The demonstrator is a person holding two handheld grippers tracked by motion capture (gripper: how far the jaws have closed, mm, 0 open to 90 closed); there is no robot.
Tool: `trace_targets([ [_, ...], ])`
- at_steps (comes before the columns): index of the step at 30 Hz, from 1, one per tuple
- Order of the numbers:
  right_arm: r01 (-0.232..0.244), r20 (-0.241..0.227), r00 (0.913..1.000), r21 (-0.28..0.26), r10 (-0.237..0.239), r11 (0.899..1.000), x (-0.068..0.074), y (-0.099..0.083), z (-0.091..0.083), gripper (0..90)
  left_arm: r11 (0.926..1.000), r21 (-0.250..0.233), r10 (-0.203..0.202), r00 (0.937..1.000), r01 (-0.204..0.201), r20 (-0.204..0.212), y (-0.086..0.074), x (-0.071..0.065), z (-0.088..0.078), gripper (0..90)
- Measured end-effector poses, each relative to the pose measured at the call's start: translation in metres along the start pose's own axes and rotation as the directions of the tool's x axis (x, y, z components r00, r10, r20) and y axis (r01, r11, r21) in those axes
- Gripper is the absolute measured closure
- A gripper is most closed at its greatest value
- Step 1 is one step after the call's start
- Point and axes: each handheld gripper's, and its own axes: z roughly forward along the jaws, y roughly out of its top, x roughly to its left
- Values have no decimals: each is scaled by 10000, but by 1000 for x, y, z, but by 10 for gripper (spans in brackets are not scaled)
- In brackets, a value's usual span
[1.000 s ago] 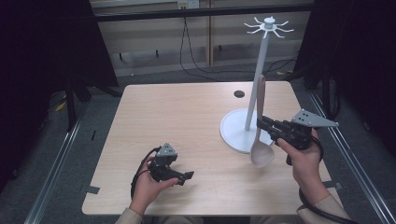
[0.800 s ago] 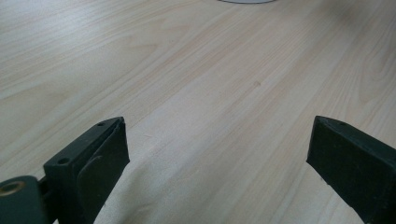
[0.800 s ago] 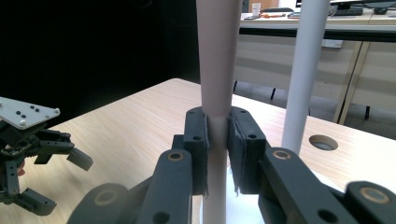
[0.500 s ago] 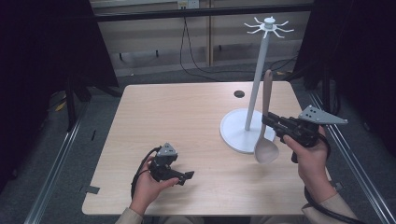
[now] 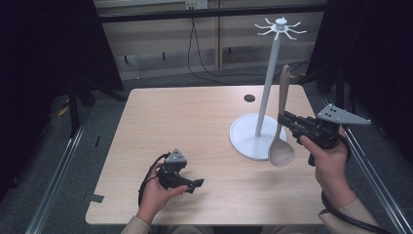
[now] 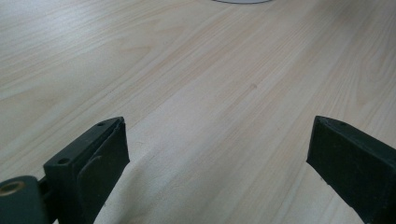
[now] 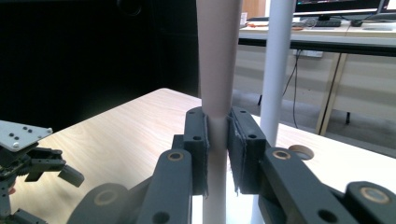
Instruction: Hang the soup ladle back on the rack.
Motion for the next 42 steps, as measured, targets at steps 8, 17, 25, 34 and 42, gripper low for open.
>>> trace_targets([
  [8, 29, 224, 9997, -89, -27, 10000, -6, 12, -3, 788, 10000, 0, 31, 10000, -31, -9, 0, 0, 1, 52],
  [17, -86, 387, 9992, -246, 95, 9997, -8, 25, -3, 788, 10000, -45, -23, 10000, 23, 18, 0, 0, 1, 52],
  [25, -118, 505, 9986, -443, 140, 9989, -11, 34, -3, 788, 10000, -20, -34, 10000, 35, 47, 0, 1, 0, 52],
  [34, -231, 674, 9974, -447, 261, 9987, -16, 42, -2, 788, 10000, -68, -49, 10000, 49, 26, 0, 1, 1, 53],
  [42, -196, 677, 9975, -419, 224, 9989, -17, 49, 3, 787, 10000, -22, -48, 10000, 48, 16, 0, 1, 0, 52],
])
